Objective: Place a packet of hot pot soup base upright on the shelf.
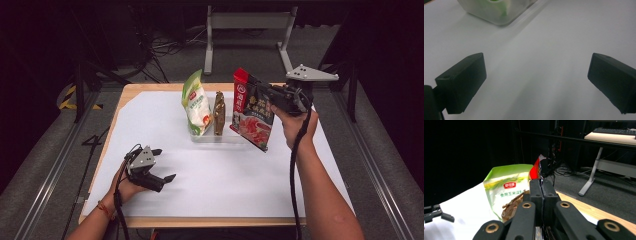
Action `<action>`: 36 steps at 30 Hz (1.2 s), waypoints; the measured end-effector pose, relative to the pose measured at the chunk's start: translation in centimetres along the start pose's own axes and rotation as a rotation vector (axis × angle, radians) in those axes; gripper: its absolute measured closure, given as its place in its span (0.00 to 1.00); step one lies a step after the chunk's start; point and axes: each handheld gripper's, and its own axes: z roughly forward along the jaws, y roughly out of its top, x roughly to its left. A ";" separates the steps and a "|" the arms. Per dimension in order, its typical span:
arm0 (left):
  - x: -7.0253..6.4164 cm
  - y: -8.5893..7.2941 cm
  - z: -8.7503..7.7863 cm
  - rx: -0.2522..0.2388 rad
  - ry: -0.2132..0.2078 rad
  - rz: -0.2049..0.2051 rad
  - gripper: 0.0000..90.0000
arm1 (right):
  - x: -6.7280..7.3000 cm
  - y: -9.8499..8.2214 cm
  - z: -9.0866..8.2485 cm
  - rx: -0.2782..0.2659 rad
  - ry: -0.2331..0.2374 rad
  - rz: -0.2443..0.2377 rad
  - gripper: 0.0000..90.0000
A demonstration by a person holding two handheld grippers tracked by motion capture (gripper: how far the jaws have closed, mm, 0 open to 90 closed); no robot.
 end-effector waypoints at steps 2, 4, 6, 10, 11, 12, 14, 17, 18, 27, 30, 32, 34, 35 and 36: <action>0.0 0.0 0.0 0.002 -0.005 0.002 0.03 | 0.1 0.2 0.4 0.003 -0.003 -0.008 0.99; 0.0 0.0 0.0 -0.001 -0.008 -0.003 0.03 | 0.2 0.3 1.0 0.009 -0.002 -0.008 0.99; 0.0 0.0 0.0 -0.003 -0.009 -0.003 0.03 | 0.3 0.4 1.6 0.014 -0.008 -0.013 0.99; 0.0 0.0 0.0 0.001 -0.012 0.001 0.03 | 0.1 0.6 2.6 0.010 -0.011 -0.005 0.99; 0.0 -0.1 0.0 0.003 -0.013 0.002 0.03 | 0.0 0.7 2.7 0.008 -0.011 -0.005 0.99; 0.0 -0.1 0.0 0.004 -0.015 0.005 0.03 | 0.0 0.7 2.9 0.009 -0.010 -0.002 0.99; 0.0 -0.1 0.0 0.008 -0.019 0.004 0.03 | -0.1 0.9 3.2 0.014 -0.020 -0.011 0.99; 0.0 -0.2 0.1 0.010 -0.022 0.004 0.03 | -0.5 0.8 3.8 0.005 -0.020 0.001 0.99; 0.0 -0.2 0.0 0.010 -0.022 0.006 0.03 | -0.6 0.8 4.0 0.005 -0.018 0.006 0.99; 0.0 -0.3 0.0 0.015 -0.029 0.007 0.03 | -1.6 0.3 5.5 -0.009 -0.019 0.050 0.99; 0.0 -0.3 0.0 0.018 -0.029 0.013 0.03 | -1.8 0.3 6.1 -0.010 -0.008 0.064 0.99; 0.1 -0.2 -0.1 0.015 -0.026 0.015 0.03 | -1.9 0.3 6.4 -0.014 -0.013 0.063 0.99; 0.1 -0.3 -0.2 0.009 -0.026 0.014 0.03 | -1.9 0.2 6.8 -0.017 -0.013 0.067 0.99; 0.1 -0.3 -0.2 0.009 -0.026 0.014 0.03 | -1.9 0.2 6.8 -0.017 -0.013 0.067 0.99; 0.1 -0.3 -0.2 0.008 -0.026 0.013 0.03 | -2.0 0.2 7.1 -0.018 -0.010 0.071 0.99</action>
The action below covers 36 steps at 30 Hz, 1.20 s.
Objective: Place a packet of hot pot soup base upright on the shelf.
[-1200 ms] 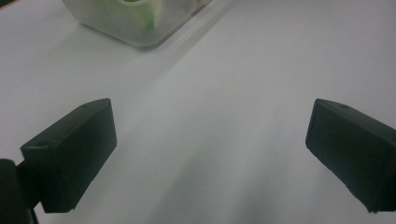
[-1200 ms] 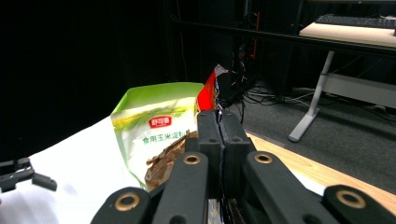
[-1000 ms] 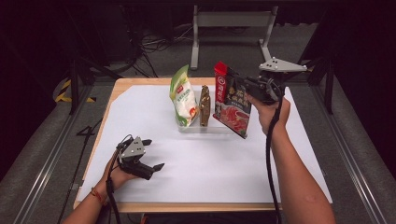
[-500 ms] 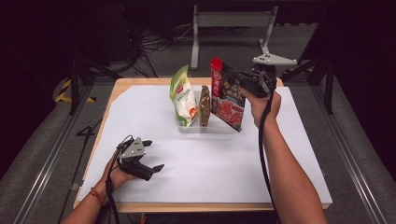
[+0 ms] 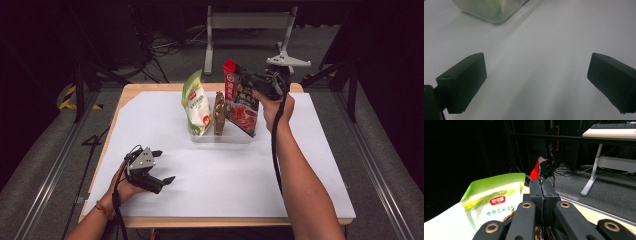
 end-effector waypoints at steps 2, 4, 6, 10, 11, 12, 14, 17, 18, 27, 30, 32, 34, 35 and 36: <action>0.0 0.0 -0.1 -0.002 -0.001 0.001 0.03 | -0.1 -0.1 0.5 0.002 0.004 0.004 0.99; 0.0 0.0 -0.1 -0.005 -0.003 -0.001 0.03 | -0.2 -0.3 0.9 0.007 0.000 0.004 0.99; 0.1 -0.1 -0.1 -0.004 -0.004 0.002 0.03 | -0.3 -0.5 1.2 0.010 0.001 0.008 0.99; 0.1 -0.1 -0.1 -0.001 -0.006 0.005 0.03 | -0.5 -1.1 1.7 0.011 0.005 0.009 0.99; 0.0 0.0 -0.1 0.001 -0.006 0.006 0.03 | -0.5 -1.3 1.8 0.013 0.008 0.008 0.99; 0.0 0.0 0.0 0.003 -0.010 0.008 0.03 | -0.5 -1.7 2.0 0.021 0.008 0.008 0.99; 0.0 0.0 0.0 0.004 -0.012 0.007 0.03 | -0.5 -2.1 2.1 0.025 0.013 0.006 0.99; -0.1 0.0 0.0 0.006 -0.013 0.008 0.03 | -0.5 -2.5 2.1 0.028 0.019 0.009 0.99; -0.1 -0.1 0.0 0.007 -0.013 0.007 0.03 | -0.5 -2.7 2.1 0.030 0.019 0.004 0.99; -0.1 0.0 0.1 0.014 -0.016 0.013 0.03 | -0.9 -3.7 1.5 0.023 0.038 0.005 0.98; -0.1 0.0 0.1 0.013 -0.018 0.016 0.03 | -1.0 -3.9 1.4 0.021 0.043 0.010 0.98; -0.1 0.0 0.1 0.013 -0.019 0.019 0.03 | -1.0 -3.9 1.3 0.024 0.039 0.005 0.98; -0.2 0.0 0.1 0.013 -0.019 0.021 0.03 | -1.0 -4.0 1.2 0.027 0.043 0.003 0.98; -0.2 0.0 0.1 0.013 -0.018 0.021 0.03 | -1.0 -4.0 1.2 0.031 0.040 -0.002 0.98; -0.2 0.0 0.1 0.015 -0.018 0.022 0.03 | -1.0 -4.0 1.1 0.033 0.038 -0.009 0.98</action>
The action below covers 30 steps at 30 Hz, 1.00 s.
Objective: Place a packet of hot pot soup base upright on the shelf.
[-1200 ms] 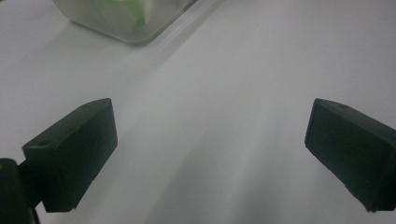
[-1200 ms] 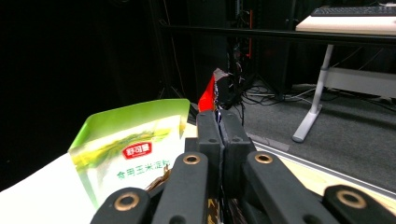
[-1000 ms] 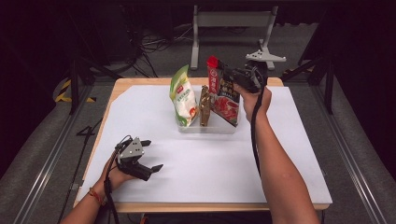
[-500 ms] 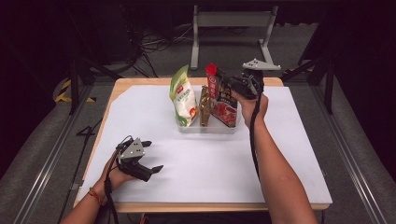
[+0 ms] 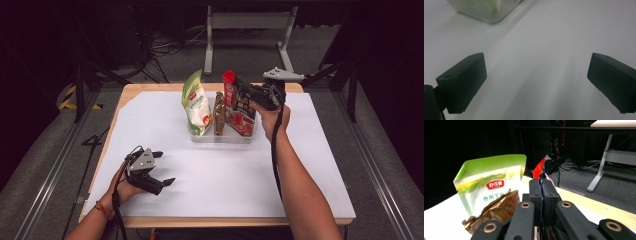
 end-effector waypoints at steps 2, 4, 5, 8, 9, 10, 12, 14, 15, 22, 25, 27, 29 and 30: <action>0.0 0.0 0.0 0.001 -0.001 -0.001 0.03 | 0.0 -0.1 -0.1 0.003 0.002 -0.005 0.97; 0.0 0.0 0.0 0.001 0.001 0.000 0.03 | 0.0 -0.2 -0.3 0.006 0.006 -0.007 0.97; 0.0 0.0 0.0 0.002 0.000 -0.001 0.03 | 0.0 -0.2 -0.3 0.007 0.006 -0.009 0.97; 0.0 0.0 0.0 0.004 0.002 0.003 0.03 | -0.3 -0.4 -0.6 0.011 0.012 -0.012 0.97; -0.1 0.0 0.0 0.004 0.003 0.002 0.03 | -0.3 -0.4 -0.7 0.013 0.012 -0.012 0.97; -0.1 0.0 0.0 0.002 0.003 -0.002 0.03 | -0.4 -0.4 -0.8 0.015 0.009 -0.012 0.97; -0.1 0.0 0.0 0.000 0.005 -0.003 0.03 | -0.6 -0.5 -0.9 0.019 0.009 -0.014 0.96; 0.0 0.0 0.0 0.000 0.006 -0.001 0.03 | -0.6 -0.5 -1.0 0.018 0.007 -0.017 0.96; 0.0 0.0 0.0 0.001 0.007 -0.001 0.03 | -0.7 -0.6 -1.1 0.023 0.004 -0.023 0.96; 0.0 0.0 -0.1 -0.004 0.020 0.002 0.03 | -0.8 -0.9 -1.7 0.033 -0.012 -0.036 0.94; 0.0 0.0 -0.2 -0.008 0.028 0.001 0.03 | -0.9 -1.0 -1.9 0.035 -0.012 -0.043 0.92; 0.0 0.1 -0.3 -0.012 0.039 0.003 0.04 | -0.9 -1.1 -2.0 0.039 -0.008 -0.047 0.92; 0.1 0.1 -0.4 -0.021 0.043 0.002 0.04 | -0.8 -1.1 -2.1 0.045 -0.007 -0.048 0.90; 0.1 0.1 -0.4 -0.025 0.043 0.001 0.04 | -0.7 -1.0 -2.2 0.044 -0.007 -0.050 0.89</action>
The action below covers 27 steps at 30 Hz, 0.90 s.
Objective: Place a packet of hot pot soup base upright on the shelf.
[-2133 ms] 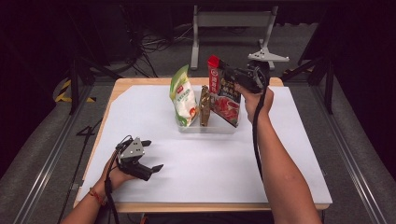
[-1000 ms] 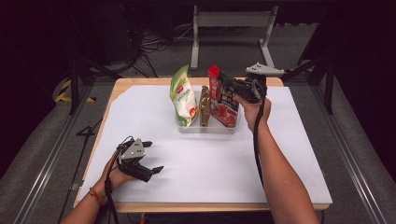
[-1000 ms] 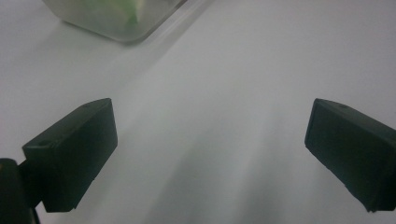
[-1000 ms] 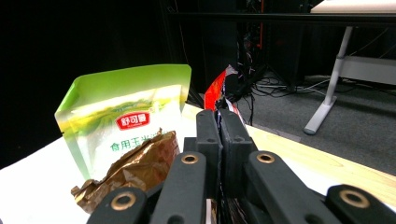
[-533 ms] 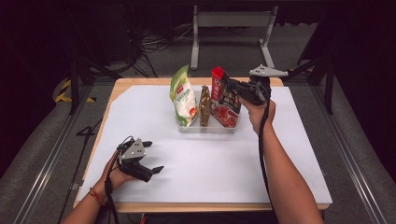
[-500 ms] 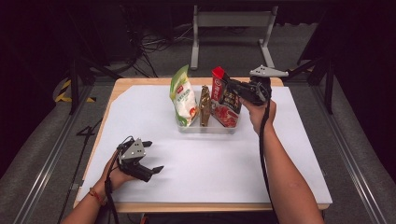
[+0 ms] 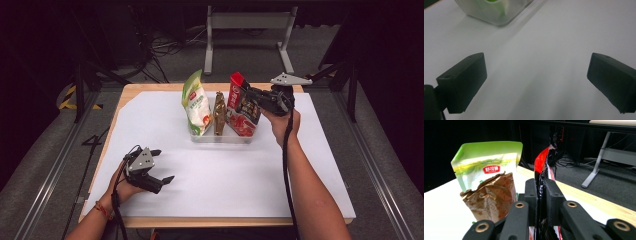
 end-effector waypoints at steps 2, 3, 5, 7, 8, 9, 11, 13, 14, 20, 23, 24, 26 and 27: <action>0.0 0.0 0.0 -0.004 0.004 0.001 0.04 | 0.1 0.0 -0.1 0.003 -0.004 -0.005 0.88; -0.1 0.1 0.0 -0.007 0.005 0.004 0.04 | 0.2 0.1 -0.2 0.006 -0.010 -0.016 0.87; -0.1 0.1 0.0 -0.006 0.013 0.006 0.04 | 0.4 0.2 -0.5 0.015 -0.015 -0.045 0.84; -0.1 0.1 -0.1 -0.018 0.031 0.007 0.04 | 0.6 0.3 -0.6 0.032 -0.017 -0.065 0.81; 0.0 0.1 -0.1 -0.023 0.031 0.001 0.04 | 0.6 0.3 -0.7 0.039 -0.016 -0.074 0.82; 0.0 0.1 -0.1 -0.025 0.033 -0.003 0.04 | 0.6 0.3 -0.8 0.043 -0.023 -0.083 0.82; 0.0 0.1 -0.1 -0.027 0.043 -0.001 0.04 | 0.7 0.4 -0.9 0.046 -0.025 -0.088 0.82; 0.0 0.2 -0.2 -0.038 0.051 -0.005 0.04 | 0.8 0.5 -1.3 0.049 -0.022 -0.098 0.81; 0.0 0.2 -0.2 -0.038 0.051 -0.005 0.04 | 0.8 0.5 -1.3 0.052 -0.020 -0.099 0.80; 0.0 0.2 -0.2 -0.046 0.064 -0.009 0.04 | 1.2 0.5 -1.8 0.059 -0.021 -0.127 0.78; 0.0 0.1 -0.1 -0.043 0.066 -0.003 0.05 | 1.4 0.5 -2.1 0.070 -0.015 -0.137 0.76; 0.0 0.1 -0.1 -0.044 0.068 0.002 0.05 | 1.4 0.5 -2.1 0.070 -0.015 -0.137 0.76; -0.1 0.1 -0.1 -0.042 0.069 0.003 0.05 | 1.7 0.4 -2.3 0.079 -0.016 -0.156 0.75; -0.1 0.1 -0.1 -0.042 0.069 0.003 0.05 | 1.7 0.4 -2.4 0.084 -0.016 -0.161 0.75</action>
